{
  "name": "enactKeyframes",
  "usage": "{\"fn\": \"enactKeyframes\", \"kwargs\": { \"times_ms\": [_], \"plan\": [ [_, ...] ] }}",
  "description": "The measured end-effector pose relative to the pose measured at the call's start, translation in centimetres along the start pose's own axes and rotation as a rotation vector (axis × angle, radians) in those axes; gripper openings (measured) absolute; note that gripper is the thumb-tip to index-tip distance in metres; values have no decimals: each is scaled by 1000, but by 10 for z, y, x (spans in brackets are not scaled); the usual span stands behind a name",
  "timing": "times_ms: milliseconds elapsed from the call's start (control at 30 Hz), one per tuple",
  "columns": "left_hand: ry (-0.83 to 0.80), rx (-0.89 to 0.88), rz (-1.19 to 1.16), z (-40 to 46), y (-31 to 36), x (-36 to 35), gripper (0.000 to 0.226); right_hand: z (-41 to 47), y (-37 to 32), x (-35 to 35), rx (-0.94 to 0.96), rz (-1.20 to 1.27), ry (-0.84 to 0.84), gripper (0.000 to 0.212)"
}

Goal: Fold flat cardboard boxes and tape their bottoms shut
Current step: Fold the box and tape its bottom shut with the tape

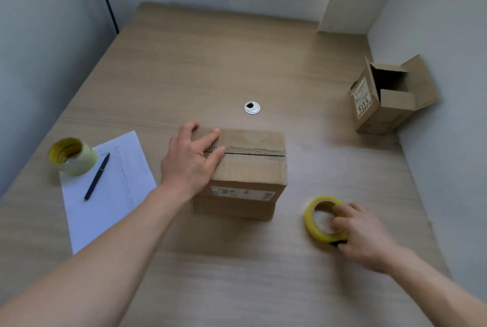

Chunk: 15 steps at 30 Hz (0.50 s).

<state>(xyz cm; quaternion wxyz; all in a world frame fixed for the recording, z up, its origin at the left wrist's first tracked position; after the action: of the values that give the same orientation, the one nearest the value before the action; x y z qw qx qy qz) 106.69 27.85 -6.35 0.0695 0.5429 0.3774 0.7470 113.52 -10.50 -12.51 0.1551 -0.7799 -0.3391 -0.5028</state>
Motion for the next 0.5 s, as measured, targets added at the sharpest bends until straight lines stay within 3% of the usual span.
{"fn": "enactKeyframes", "kwargs": {
  "times_ms": [67, 167, 233, 300, 367, 433, 500],
  "plan": [
    [-14, 6, -6, 1, -1, -2, 43, -1, 3, -18, -14, -75, -34, 34],
    [-57, 10, 17, 4, -1, -1, 45, 7, 4, -24, -4, 3, 73, 28],
    [-69, 17, 20, 5, -1, 1, 45, 13, 8, -12, -68, 314, 164, 23],
    [-68, 20, 14, 2, 0, 0, 45, 17, 8, 20, -201, 858, 285, 9],
    [-57, 13, 7, -2, 1, -3, 45, 20, 6, 69, -228, 1254, 513, 14],
    [-53, -1, 8, -5, 5, -6, 45, 22, -5, 124, -84, 1430, 699, 15],
    [-70, -8, 20, -7, 10, -8, 47, 27, -31, 172, 146, 1487, 706, 17]
  ]
}}
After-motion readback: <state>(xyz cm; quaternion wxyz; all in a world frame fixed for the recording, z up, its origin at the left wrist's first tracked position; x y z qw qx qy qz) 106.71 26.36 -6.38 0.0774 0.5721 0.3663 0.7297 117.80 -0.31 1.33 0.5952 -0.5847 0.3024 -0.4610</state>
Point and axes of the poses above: each hand's wrist, its own z-axis towards the middle knuckle, its own x-axis out of the back of the hand, y = z × x, the point moved 2 cm from there along z, towards the middle knuckle, and after that the axes turned 7 degrees about -z, right-handed, at the moved point
